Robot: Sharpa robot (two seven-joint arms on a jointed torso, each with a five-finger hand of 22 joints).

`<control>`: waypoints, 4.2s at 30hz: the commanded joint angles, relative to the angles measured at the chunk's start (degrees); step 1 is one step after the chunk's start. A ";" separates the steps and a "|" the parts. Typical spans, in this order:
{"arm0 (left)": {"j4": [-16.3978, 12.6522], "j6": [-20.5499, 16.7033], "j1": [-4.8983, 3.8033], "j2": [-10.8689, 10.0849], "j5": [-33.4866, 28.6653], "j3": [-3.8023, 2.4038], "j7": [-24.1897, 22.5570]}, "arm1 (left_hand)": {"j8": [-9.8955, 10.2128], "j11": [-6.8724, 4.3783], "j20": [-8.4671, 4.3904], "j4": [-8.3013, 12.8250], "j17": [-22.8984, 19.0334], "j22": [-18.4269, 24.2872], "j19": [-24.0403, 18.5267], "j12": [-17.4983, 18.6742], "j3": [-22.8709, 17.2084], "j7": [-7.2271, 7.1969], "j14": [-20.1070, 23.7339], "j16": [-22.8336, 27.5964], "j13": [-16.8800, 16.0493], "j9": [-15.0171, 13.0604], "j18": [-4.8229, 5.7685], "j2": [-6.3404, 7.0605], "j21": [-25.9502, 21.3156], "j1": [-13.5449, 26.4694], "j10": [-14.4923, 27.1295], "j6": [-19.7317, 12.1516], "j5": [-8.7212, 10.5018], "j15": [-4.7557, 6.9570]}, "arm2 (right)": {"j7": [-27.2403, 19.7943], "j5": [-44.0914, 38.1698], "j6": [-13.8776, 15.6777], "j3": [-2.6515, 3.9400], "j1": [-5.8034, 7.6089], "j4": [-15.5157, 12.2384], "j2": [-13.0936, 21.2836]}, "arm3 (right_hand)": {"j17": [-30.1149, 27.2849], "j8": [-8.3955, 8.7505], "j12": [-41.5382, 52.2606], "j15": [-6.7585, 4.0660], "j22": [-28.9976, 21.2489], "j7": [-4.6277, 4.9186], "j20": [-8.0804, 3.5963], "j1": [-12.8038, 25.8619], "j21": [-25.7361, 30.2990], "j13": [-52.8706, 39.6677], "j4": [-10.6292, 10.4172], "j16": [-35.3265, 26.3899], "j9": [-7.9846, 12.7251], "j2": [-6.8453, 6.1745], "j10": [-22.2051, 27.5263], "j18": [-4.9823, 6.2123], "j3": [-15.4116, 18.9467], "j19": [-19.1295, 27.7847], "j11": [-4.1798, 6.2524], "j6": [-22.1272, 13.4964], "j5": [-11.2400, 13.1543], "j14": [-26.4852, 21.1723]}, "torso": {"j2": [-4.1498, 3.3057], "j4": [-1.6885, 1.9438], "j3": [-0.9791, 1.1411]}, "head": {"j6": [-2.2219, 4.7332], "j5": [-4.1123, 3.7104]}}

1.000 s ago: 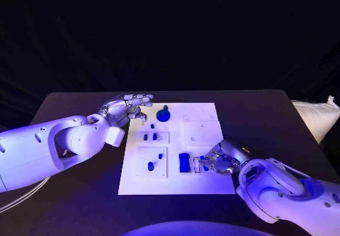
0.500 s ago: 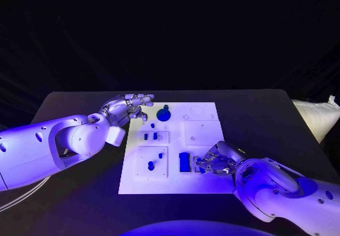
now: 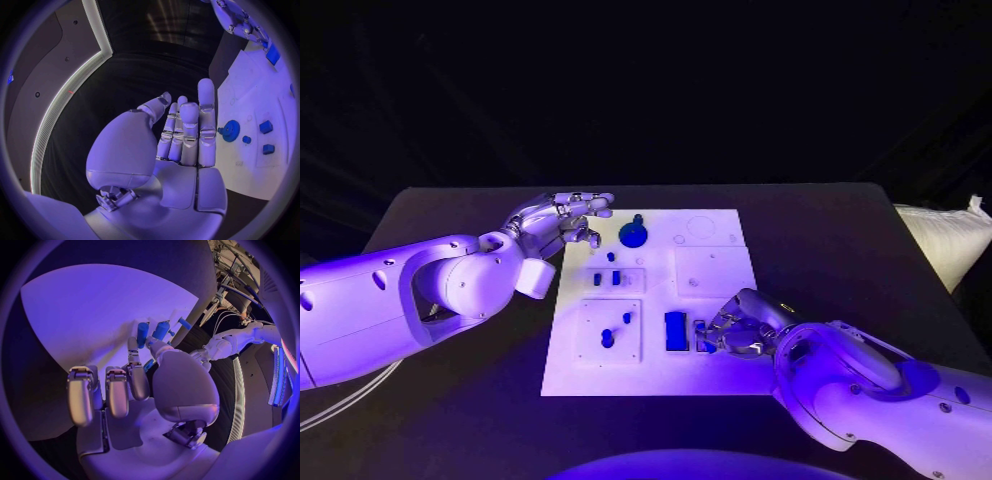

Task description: Assemble the parts on the task board

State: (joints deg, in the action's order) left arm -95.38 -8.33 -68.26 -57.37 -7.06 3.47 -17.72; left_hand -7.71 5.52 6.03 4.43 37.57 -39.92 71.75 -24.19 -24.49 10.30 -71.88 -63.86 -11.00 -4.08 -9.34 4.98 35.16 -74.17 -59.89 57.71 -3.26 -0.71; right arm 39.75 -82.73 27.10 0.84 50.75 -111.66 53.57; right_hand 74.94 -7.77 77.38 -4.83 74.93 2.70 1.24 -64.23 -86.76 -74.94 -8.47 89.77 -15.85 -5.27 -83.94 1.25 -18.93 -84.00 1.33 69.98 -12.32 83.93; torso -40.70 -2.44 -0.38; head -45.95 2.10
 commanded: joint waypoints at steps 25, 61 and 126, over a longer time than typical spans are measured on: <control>-0.29 1.40 -0.02 -0.08 0.26 -0.03 -0.16 | -0.14 0.01 0.33 -0.10 -0.24 0.08 -0.15 -0.33 0.37 -0.13 0.58 -0.10 0.12 -0.08 -1.08 -0.42 -0.25 0.37 0.43 -0.42 -0.18 -0.02 | 1.26 -1.92 -2.88 -0.03 -0.03 0.45 -0.85 | 15.06 -4.21 2.11 -1.49 12.29 -1.59 -1.32 3.44 -0.59 -10.52 -5.89 0.23 -3.71 2.28 -3.83 -0.43 9.64 -4.77 1.62 1.90 -4.69 6.07 | 0.02 -0.07 0.03 | -0.16 0.02; 2.06 1.39 0.13 1.26 -0.82 0.01 -1.50 | -0.24 0.09 0.39 -0.18 -0.82 0.14 -0.27 -0.47 0.62 -0.10 0.92 0.08 0.20 -0.11 -1.07 -0.40 -0.37 0.69 0.67 -0.42 -0.16 -0.10 | -31.89 22.36 8.08 0.25 4.17 3.78 4.00 | 12.00 -1.00 -7.63 0.88 8.10 2.08 0.58 -8.82 3.89 -7.15 -2.68 -2.00 -3.80 5.06 -0.72 0.80 20.10 -2.65 -1.40 -8.49 0.28 5.35 | 1.01 -0.51 -0.10 | 1.41 -0.60; 5.43 -35.78 8.10 12.68 7.06 -3.47 -12.08 | 7.71 -5.52 -6.03 -4.43 -37.57 39.92 -62.24 24.19 20.32 -10.30 60.75 63.86 11.00 4.08 9.34 -4.98 -35.16 60.06 48.00 -46.37 3.26 0.71 | -69.55 82.73 17.01 -0.84 9.41 21.71 -8.88 | -74.94 7.77 -77.38 4.83 -74.93 -2.70 -1.24 47.72 86.76 74.94 8.47 -89.77 15.85 5.27 71.51 -1.25 18.93 71.33 -1.33 -58.97 12.32 -70.45 | 9.52 2.44 0.38 | 11.57 -2.10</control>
State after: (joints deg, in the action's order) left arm -89.79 -40.96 -60.18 -44.73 -2.10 0.07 -28.50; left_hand -0.38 0.16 1.06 -0.03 0.13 -3.07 12.62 -0.33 -5.40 0.41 -14.78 -1.05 -0.07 -0.09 -1.76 0.00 0.35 -18.77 -15.79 15.11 -0.37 -0.06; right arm -27.99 -0.78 42.57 -0.01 60.18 -89.84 44.71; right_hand 0.22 -0.40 0.38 0.03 0.85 0.23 0.37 -22.02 -0.20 -0.08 -0.28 0.22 -0.14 0.02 -16.56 1.66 0.05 -16.88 -0.09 14.65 -0.29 17.96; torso -31.19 -0.02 -0.01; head -34.38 0.00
